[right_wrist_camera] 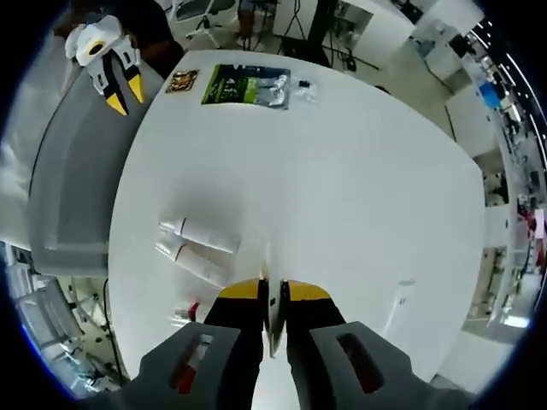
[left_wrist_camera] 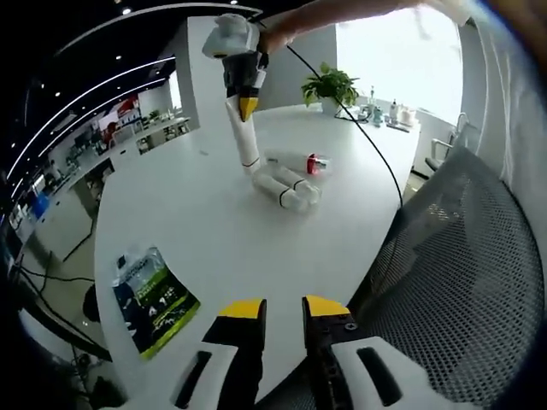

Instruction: Arrange the skincare products in the storage area until every visible bottle or jar stands upright without overlapping.

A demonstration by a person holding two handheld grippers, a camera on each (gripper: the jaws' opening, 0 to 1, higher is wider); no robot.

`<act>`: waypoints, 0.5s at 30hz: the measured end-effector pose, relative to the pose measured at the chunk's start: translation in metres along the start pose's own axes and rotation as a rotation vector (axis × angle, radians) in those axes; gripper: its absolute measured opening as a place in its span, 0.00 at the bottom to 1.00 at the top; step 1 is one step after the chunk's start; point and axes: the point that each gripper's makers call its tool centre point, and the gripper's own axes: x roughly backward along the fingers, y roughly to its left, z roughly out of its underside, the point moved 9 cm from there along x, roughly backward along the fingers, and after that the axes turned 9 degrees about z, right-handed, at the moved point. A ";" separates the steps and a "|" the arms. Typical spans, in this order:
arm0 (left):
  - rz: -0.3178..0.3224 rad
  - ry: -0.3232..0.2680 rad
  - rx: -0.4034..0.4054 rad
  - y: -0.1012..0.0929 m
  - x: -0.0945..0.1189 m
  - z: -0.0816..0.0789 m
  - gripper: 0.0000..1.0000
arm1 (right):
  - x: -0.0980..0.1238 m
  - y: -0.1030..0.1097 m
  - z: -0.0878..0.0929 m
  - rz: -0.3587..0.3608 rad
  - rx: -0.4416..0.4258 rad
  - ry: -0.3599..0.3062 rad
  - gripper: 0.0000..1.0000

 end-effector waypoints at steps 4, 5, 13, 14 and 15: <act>-0.001 0.002 0.019 0.002 0.000 0.001 0.18 | -0.002 -0.010 0.002 -0.003 -0.028 -0.003 0.07; -0.002 0.003 0.019 0.002 0.000 0.001 0.18 | -0.003 -0.012 0.002 -0.005 -0.027 -0.007 0.07; -0.008 0.015 0.022 0.002 -0.001 0.002 0.18 | -0.006 -0.021 -0.003 -0.040 -0.040 -0.009 0.07; -0.008 0.015 0.021 0.002 -0.001 0.002 0.18 | -0.007 -0.021 -0.003 -0.041 -0.038 -0.010 0.07; -0.009 0.017 0.021 0.002 -0.001 0.002 0.18 | -0.007 -0.022 -0.003 -0.046 -0.041 -0.013 0.07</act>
